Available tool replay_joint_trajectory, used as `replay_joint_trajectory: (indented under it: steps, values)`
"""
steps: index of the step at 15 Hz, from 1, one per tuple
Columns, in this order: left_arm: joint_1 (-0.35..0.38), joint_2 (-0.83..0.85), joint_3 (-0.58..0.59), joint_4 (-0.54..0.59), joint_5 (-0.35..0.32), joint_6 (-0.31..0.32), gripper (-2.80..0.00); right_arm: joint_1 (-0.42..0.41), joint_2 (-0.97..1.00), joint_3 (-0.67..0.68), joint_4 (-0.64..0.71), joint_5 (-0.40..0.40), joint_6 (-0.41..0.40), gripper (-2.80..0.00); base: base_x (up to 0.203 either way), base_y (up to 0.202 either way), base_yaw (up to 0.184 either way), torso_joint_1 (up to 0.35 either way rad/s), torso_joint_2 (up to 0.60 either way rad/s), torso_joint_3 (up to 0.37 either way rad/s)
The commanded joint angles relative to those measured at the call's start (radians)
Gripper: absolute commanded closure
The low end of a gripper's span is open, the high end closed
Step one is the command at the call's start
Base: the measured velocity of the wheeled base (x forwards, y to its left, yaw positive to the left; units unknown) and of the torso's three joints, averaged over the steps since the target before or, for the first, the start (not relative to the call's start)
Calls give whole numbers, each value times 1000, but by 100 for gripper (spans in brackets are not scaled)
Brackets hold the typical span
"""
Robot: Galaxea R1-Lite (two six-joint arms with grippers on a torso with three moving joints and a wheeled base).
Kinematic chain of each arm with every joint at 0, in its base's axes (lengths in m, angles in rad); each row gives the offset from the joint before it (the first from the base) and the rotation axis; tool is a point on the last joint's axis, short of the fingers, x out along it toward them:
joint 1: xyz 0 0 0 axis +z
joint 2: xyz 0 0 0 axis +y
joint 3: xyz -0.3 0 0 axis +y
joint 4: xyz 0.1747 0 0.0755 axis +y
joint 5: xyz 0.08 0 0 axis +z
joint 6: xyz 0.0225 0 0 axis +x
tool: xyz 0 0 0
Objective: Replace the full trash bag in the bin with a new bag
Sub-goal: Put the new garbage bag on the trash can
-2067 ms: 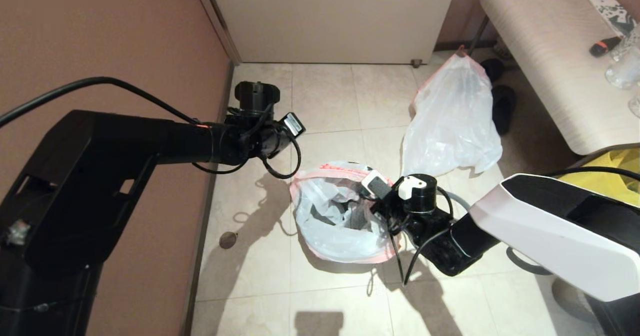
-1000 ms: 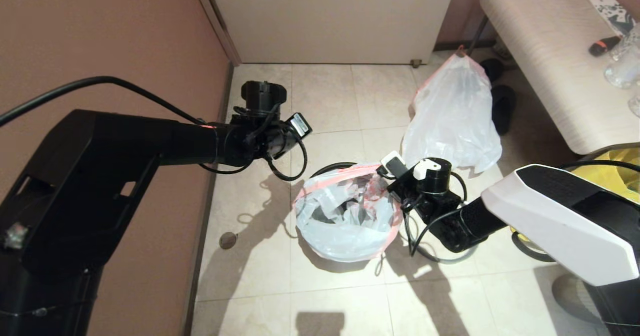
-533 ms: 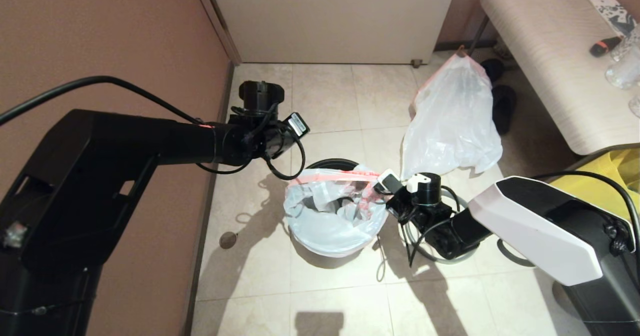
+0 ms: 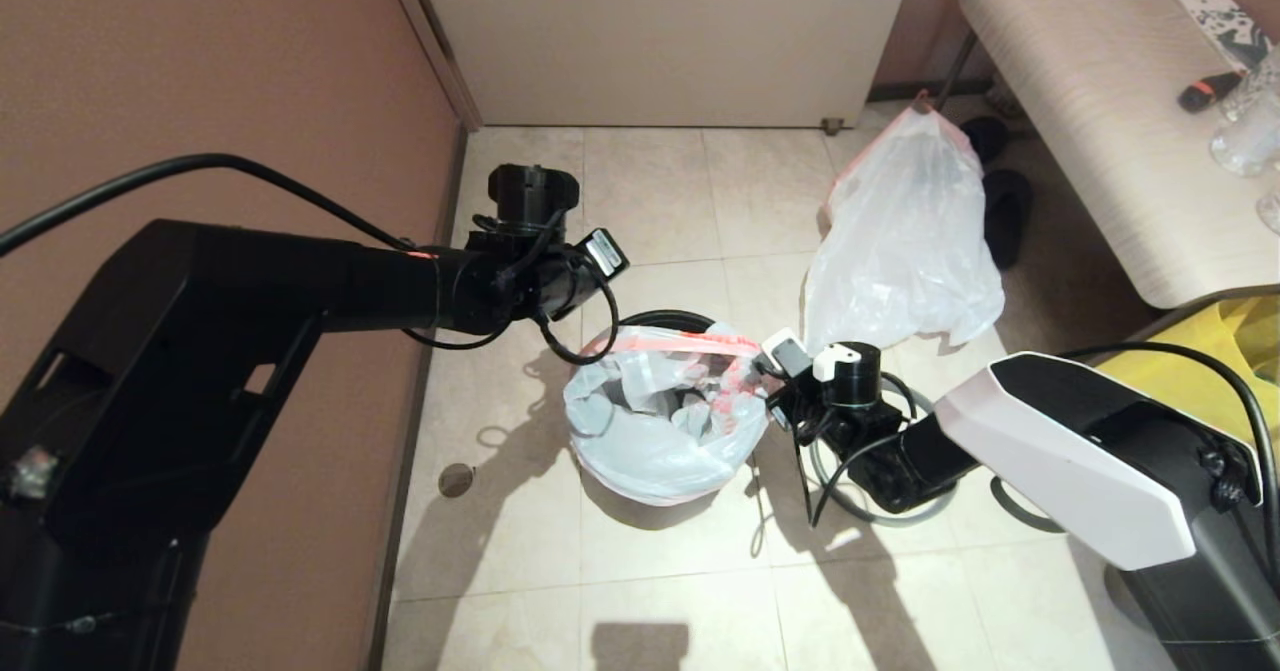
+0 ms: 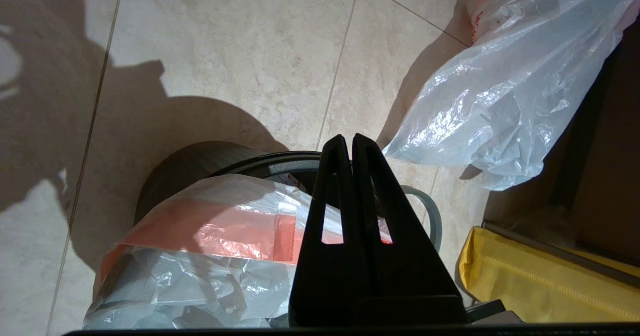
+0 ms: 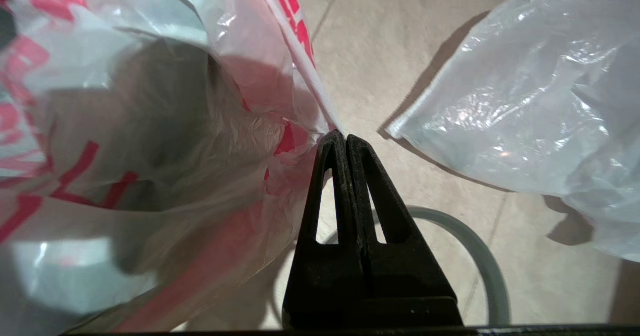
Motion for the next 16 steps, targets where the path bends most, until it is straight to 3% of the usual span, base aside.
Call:
replay_joint_trajectory:
  steps: [1, 3, 6, 9, 14, 16]
  values:
    - [0, 1, 2, 1, 1, -2, 0, 5, -53, 18, -7, 30, 50, 0, 0, 0, 0, 0, 0, 0]
    - [-2, 5, -6, 42, -4, 3, 0, 1, -103, 41, -4, 53, 71, 0, 0, 0, 0, 0, 0, 0]
    - [-7, 40, -89, 210, -60, -3, 0, -11, -176, 77, 16, 89, 125, 0, 0, 0, 0, 0, 0, 0]
    - [-10, 36, -97, 256, -97, -17, 0, -16, -230, 109, 29, 156, 205, 0, 0, 0, 0, 0, 0, 0]
    - [-29, 2, -129, 439, -252, -17, 0, -15, -241, 114, 39, 187, 248, 0, 0, 0, 0, 0, 0, 0]
    - [-41, 16, -129, 448, -261, -16, 0, -3, -241, 113, 39, 190, 279, 0, 0, 0, 0, 0, 0, 0]
